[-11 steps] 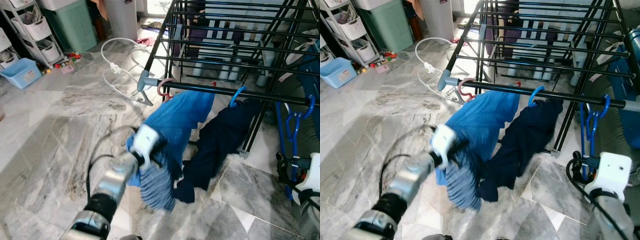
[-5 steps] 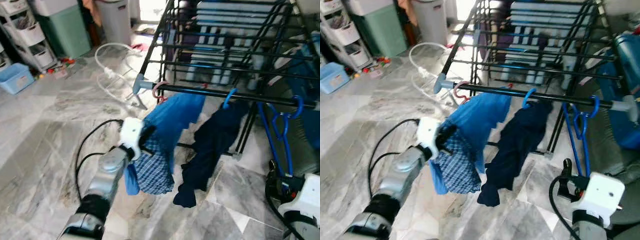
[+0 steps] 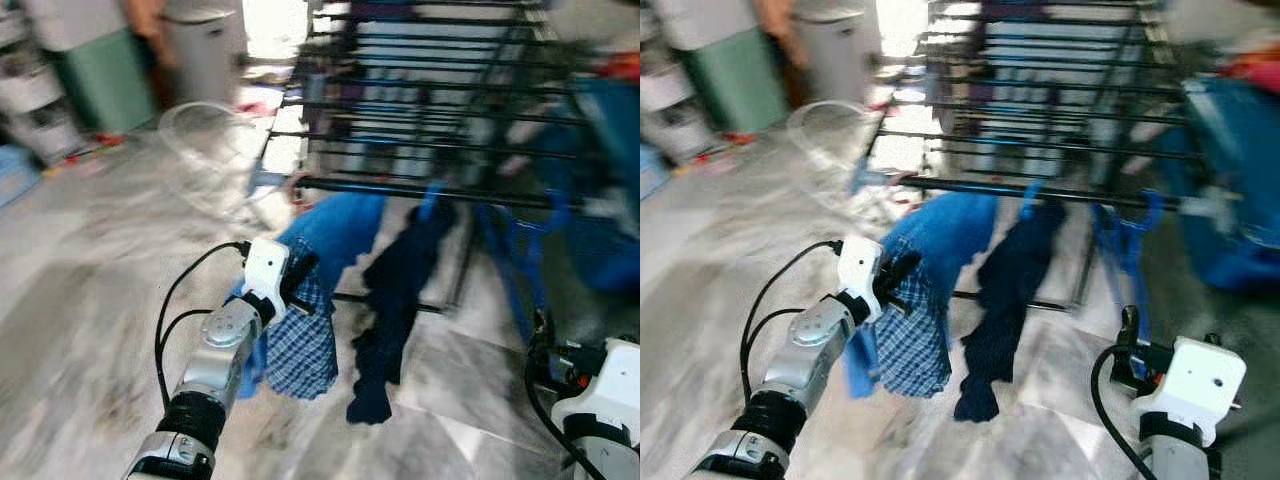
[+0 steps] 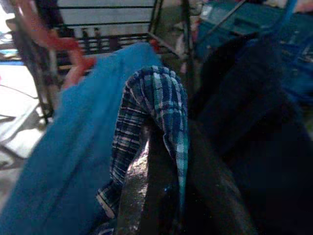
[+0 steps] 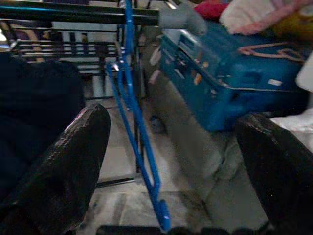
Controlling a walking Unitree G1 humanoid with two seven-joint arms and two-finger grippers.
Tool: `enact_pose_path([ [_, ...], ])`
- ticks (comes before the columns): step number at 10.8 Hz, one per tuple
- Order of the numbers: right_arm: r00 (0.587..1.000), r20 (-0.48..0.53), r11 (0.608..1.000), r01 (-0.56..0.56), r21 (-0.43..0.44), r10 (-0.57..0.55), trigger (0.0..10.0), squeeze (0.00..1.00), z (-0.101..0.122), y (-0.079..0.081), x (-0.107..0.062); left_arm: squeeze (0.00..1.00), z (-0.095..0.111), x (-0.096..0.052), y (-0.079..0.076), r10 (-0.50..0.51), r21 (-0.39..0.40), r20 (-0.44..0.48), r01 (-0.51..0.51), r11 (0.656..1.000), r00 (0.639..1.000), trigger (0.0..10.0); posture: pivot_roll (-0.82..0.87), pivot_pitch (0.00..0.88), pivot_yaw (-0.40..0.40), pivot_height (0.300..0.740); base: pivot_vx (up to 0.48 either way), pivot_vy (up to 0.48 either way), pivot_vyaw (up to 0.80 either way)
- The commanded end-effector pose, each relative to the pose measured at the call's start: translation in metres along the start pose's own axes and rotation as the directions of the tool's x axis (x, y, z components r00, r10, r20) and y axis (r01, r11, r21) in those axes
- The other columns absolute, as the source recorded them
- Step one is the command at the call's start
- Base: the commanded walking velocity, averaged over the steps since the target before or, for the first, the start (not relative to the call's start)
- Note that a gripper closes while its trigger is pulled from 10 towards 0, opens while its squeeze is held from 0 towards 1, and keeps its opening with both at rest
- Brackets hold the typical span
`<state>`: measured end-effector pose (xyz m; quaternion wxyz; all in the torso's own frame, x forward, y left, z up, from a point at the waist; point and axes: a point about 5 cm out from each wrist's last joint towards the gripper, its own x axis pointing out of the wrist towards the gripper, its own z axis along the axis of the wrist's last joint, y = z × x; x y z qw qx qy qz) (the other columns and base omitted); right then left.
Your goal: Hang hanger
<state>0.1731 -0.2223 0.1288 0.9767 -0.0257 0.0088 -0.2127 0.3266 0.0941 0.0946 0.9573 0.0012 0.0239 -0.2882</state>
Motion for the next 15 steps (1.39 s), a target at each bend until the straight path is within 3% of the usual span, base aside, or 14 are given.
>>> enact_pose_path([
  [1, 1.0, 0.012, 1.0, -0.01, -0.01, 0.011, 10.0, 1.0, 0.001, 0.0, 0.001, 0.0, 0.004, -0.001, 0.003, -0.004, 0.006, 0.014, 0.004, 1.0, 1.0, 10.0, -0.06, 0.023, -0.006, 0.74, 0.0, 0.24, 0.0],
  [5, 0.999, 0.005, 0.998, -0.04, -0.039, 0.04, 10.0, 1.0, -0.001, 0.003, 0.0, 0.0, 0.002, 0.0, 0.001, -0.026, 0.01, 0.004, 0.026, 1.0, 1.0, 10.0, -0.07, 0.023, -0.002, 0.74, 0.129, 0.192, 0.0],
  [6, 0.999, 0.004, 0.998, -0.038, -0.042, 0.038, 10.0, 0.75, -0.001, 0.003, -0.001, 0.0, 0.001, 0.001, -0.003, -0.04, 0.004, 0.004, 0.04, 0.999, 0.999, 10.0, -0.08, 0.026, -0.001, 0.74, 0.281, 0.266, 0.0],
  [8, 0.999, -0.008, 0.998, -0.042, -0.041, 0.041, 10.0, 0.16, -0.003, 0.005, -0.001, 0.0, 0.0, 0.0, -0.004, -0.057, 0.011, -0.003, 0.057, 0.998, 0.998, 10.0, -0.08, 0.029, 0.0, 0.74, 0.283, 0.263, 0.0],
  [9, 0.999, -0.011, 0.998, -0.045, -0.041, 0.045, 10.0, 0.0, -0.003, 0.006, -0.001, 0.0, -0.001, 0.0, -0.004, -0.059, 0.012, -0.008, 0.059, 0.998, 0.998, 10.0, -0.08, 0.032, 0.002, 0.74, 0.289, 0.255, -0.58],
  [15, 0.997, -0.021, 0.997, -0.069, -0.042, 0.068, 10.0, 0.0, -0.005, 0.012, 0.0, 0.0, -0.007, -0.004, -0.007, -0.096, 0.025, -0.04, 0.097, 0.995, 0.995, 10.0, -0.07, 0.041, 0.0, 0.74, 0.14, 0.042, -0.73],
])
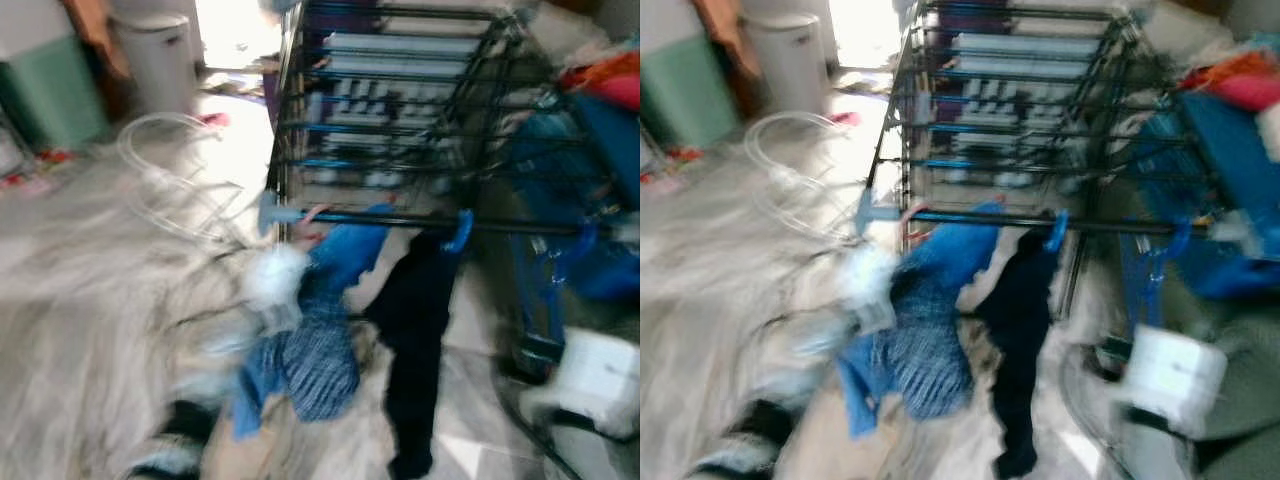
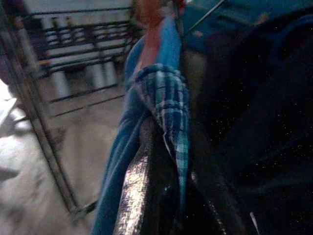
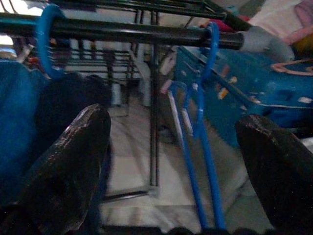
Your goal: Hang hanger
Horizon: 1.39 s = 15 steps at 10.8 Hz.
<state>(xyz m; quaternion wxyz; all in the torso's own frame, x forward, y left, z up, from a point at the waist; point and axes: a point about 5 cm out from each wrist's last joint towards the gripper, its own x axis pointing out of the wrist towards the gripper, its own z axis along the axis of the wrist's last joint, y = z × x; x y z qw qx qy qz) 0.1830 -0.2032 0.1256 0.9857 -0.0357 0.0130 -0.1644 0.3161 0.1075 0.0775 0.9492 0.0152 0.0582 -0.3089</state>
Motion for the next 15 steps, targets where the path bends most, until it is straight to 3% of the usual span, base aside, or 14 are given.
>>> enact_pose_path([
  [1, 1.0, -0.019, 0.999, 0.024, -0.027, -0.025, 10.0, 0.0, -0.003, -0.009, -0.001, 0.0, 0.011, 0.011, -0.013, -0.056, 0.014, 0.038, 0.056, 0.998, 0.998, 10.0, -0.07, 0.041, -0.003, 0.74, 0.0, 0.0, -0.8],
  [7, 0.999, -0.047, 0.999, -0.012, -0.036, 0.01, 10.0, 0.0, -0.007, -0.005, 0.004, 0.0, 0.01, 0.011, -0.016, -0.076, 0.032, 0.023, 0.075, 0.997, 0.997, 10.0, -0.07, 0.073, 0.005, 0.74, 0.0, 0.0, -0.13],
  [10, 0.987, -0.089, 0.987, -0.142, -0.068, 0.136, 10.0, 0.0, -0.009, 0.004, 0.033, 0.0, 0.015, 0.008, -0.011, -0.086, 0.058, 0.016, 0.085, 0.995, 0.996, 10.0, -0.05, 0.147, 0.021, 0.74, 0.0, 0.0, 0.0],
  [11, 0.981, -0.061, 0.978, -0.189, -0.093, 0.184, 10.0, 0.0, -0.004, 0.011, 0.044, 0.0, 0.017, 0.007, -0.01, -0.088, 0.061, 0.018, 0.087, 0.994, 0.996, 10.0, -0.04, 0.158, 0.019, 0.74, 0.0, 0.0, 0.0],
  [15, 0.973, -0.062, 0.971, -0.227, -0.077, 0.223, 10.0, 0.0, 0.003, 0.034, 0.079, 0.0, 0.014, -0.001, -0.01, -0.071, 0.061, 0.001, 0.071, 0.996, 0.997, 10.0, -0.01, 0.179, 0.01, 0.74, 0.0, 0.0, 0.35],
])
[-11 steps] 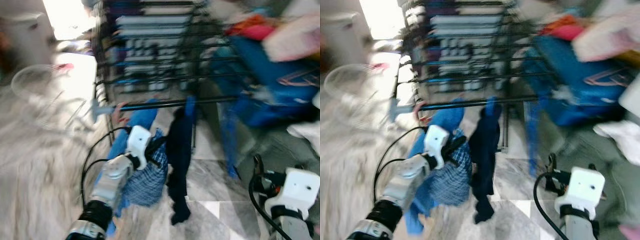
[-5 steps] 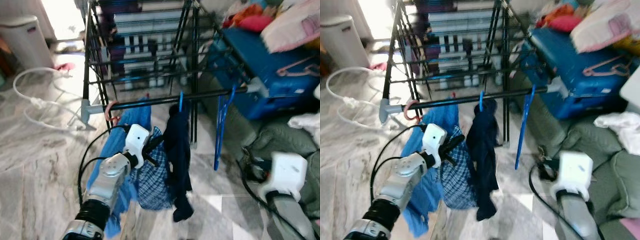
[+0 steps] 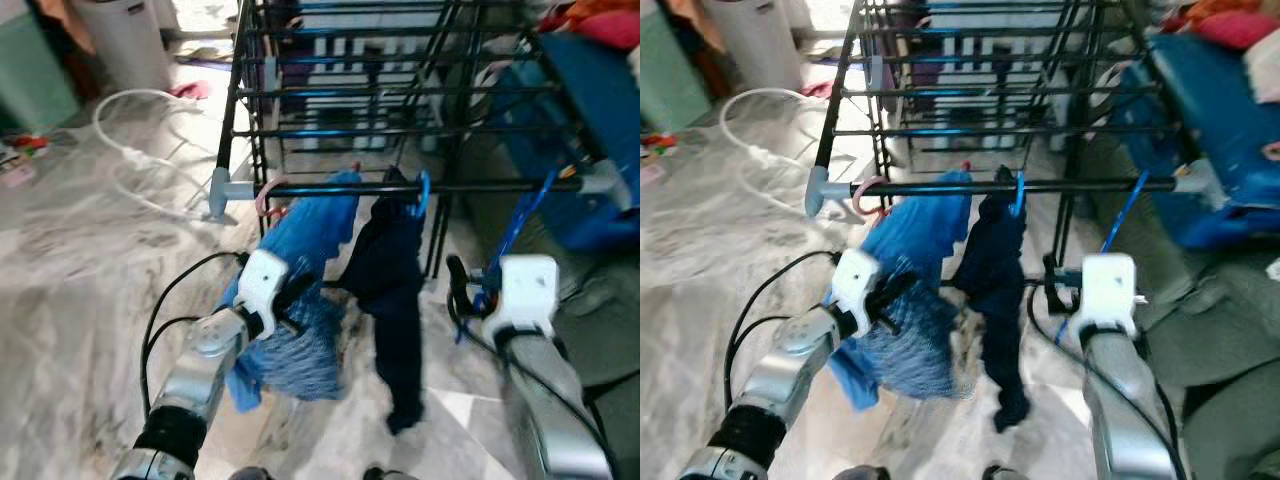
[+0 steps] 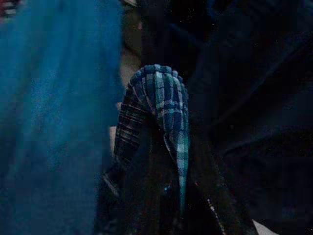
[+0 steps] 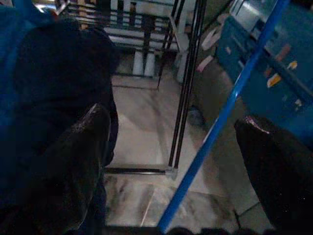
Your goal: Hang hanger
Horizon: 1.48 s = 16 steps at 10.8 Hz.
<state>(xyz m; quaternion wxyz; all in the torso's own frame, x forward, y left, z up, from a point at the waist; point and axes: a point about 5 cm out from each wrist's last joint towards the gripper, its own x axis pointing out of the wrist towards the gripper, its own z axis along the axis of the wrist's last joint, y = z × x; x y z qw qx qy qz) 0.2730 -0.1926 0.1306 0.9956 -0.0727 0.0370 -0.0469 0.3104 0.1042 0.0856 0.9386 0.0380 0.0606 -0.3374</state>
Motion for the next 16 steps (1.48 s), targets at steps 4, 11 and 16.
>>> enact_pose_path([
  [4, 0.981, -0.157, 0.994, 0.11, -0.018, -0.111, 10.0, 0.0, -0.011, -0.02, 0.035, 0.0, 0.007, 0.003, -0.007, -0.049, 0.027, -0.005, 0.049, 0.998, 0.999, 10.0, -0.01, 0.199, 0.027, 0.74, 0.0, 0.0, 0.0],
  [11, 0.951, -0.217, 0.976, 0.217, -0.033, -0.219, 10.0, 0.0, -0.029, -0.058, 0.009, 0.0, 0.007, 0.006, -0.01, -0.062, 0.036, -0.031, 0.063, 0.997, 0.998, 10.0, -0.03, 0.198, 0.042, 0.74, 0.0, 0.0, 0.0],
  [16, 0.974, -0.169, 0.988, 0.138, -0.072, -0.149, 10.0, 0.0, -0.01, -0.073, 0.031, 0.0, 0.004, 0.005, -0.009, -0.056, 0.048, -0.054, 0.059, 0.997, 0.997, 10.0, -0.01, 0.196, 0.038, 0.74, 0.0, 0.0, 0.0],
])
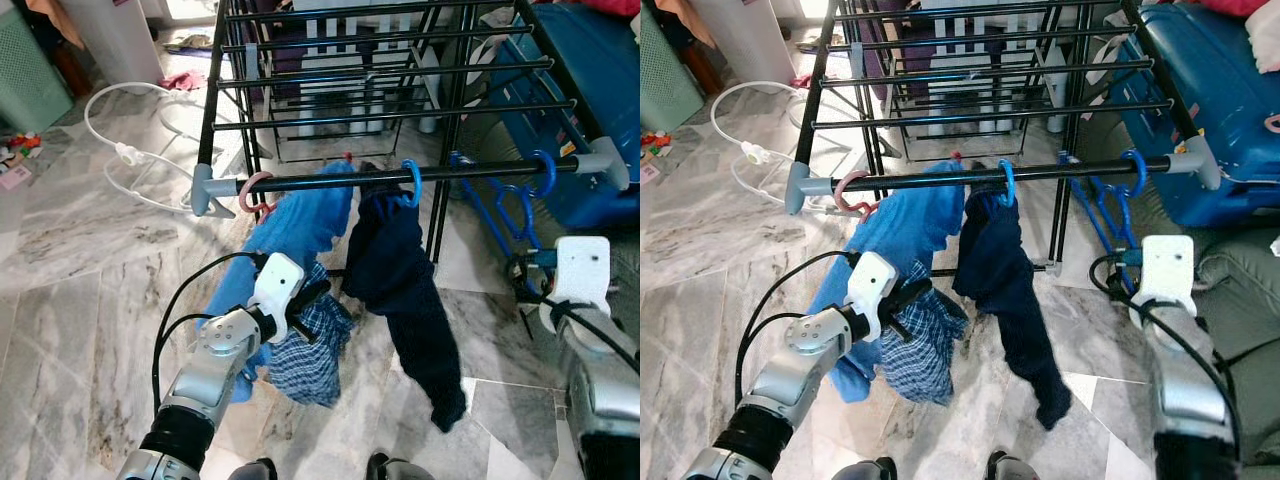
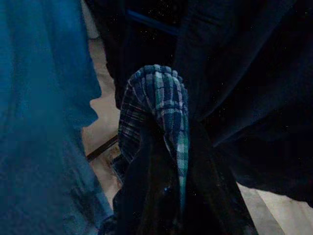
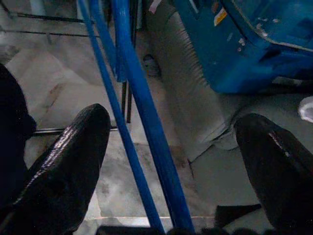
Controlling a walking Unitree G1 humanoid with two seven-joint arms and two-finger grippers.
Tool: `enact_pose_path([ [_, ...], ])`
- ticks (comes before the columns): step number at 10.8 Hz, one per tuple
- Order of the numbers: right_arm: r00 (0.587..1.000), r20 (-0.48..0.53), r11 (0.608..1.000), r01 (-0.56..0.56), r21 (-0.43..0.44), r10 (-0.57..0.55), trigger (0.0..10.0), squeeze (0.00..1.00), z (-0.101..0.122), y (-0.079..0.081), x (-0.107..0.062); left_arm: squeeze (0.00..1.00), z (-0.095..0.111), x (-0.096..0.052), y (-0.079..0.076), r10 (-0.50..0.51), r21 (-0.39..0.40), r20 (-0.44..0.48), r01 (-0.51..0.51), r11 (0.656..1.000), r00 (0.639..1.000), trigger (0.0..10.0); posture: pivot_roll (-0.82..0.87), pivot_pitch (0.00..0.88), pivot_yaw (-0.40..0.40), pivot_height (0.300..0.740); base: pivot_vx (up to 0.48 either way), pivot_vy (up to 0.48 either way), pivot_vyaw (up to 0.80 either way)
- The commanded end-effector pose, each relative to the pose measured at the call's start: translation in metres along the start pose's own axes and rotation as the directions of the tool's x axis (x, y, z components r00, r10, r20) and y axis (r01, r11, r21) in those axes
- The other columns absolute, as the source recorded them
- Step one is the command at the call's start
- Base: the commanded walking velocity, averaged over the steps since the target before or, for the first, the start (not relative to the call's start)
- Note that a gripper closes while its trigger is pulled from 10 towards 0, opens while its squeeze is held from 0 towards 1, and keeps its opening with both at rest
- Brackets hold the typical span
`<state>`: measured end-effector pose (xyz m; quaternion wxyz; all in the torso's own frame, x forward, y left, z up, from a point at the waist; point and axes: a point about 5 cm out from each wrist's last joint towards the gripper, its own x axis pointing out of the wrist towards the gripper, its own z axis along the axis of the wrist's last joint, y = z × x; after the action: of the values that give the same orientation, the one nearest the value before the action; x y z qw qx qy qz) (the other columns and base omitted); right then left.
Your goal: Hang hanger
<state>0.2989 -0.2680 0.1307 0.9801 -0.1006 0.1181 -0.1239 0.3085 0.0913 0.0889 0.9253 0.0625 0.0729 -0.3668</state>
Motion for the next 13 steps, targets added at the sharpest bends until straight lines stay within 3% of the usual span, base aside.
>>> enact_pose_path([
  [1, 1.0, -0.002, 1.0, -0.018, -0.005, 0.018, 10.0, 0.0, -0.001, -0.001, 0.002, 0.0, -0.002, -0.002, 0.003, 0.008, 0.01, -0.022, -0.008, 1.0, 1.0, 10.0, -0.01, 0.196, 0.038, 0.74, 0.0, 0.0, 0.0],
  [3, 0.995, 0.021, 0.995, -0.1, -0.013, 0.1, 10.0, 0.0, 0.003, 0.003, 0.013, 0.0, -0.004, -0.003, 0.003, 0.009, 0.019, -0.033, -0.009, 1.0, 0.999, 10.0, 0.01, 0.188, 0.035, 0.74, 0.0, 0.0, 0.0],
  [4, 0.994, 0.029, 0.994, -0.109, -0.019, 0.11, 0.1, 0.0, 0.006, 0.002, 0.015, 0.0, -0.004, -0.003, 0.003, 0.01, 0.019, -0.034, -0.01, 1.0, 0.999, 10.0, 0.01, 0.188, 0.034, 0.74, 0.0, 0.0, 0.0],
  [6, 0.985, 0.062, 0.986, -0.162, -0.042, 0.164, 0.0, 0.0, 0.018, 0.001, 0.023, 0.0, -0.004, -0.004, 0.004, 0.012, 0.026, -0.04, -0.011, 1.0, 0.999, 10.0, 0.02, 0.19, 0.035, 0.74, 0.0, 0.0, 0.0],
  [9, 0.974, 0.053, 0.975, -0.217, -0.052, 0.22, 0.0, 0.0, 0.02, -0.001, 0.024, 0.0, -0.006, -0.004, 0.004, 0.013, 0.034, -0.052, -0.011, 0.999, 0.999, 10.0, 0.02, 0.187, 0.037, 0.74, 0.0, 0.0, 0.0],
  [13, 0.973, 0.063, 0.975, -0.222, -0.023, 0.223, 0.0, 0.0, 0.027, -0.006, 0.022, 0.0, -0.008, -0.001, 0.002, 0.012, 0.039, -0.066, -0.009, 0.999, 0.998, 10.0, 0.01, 0.18, 0.034, 0.74, 0.0, 0.0, 0.0],
])
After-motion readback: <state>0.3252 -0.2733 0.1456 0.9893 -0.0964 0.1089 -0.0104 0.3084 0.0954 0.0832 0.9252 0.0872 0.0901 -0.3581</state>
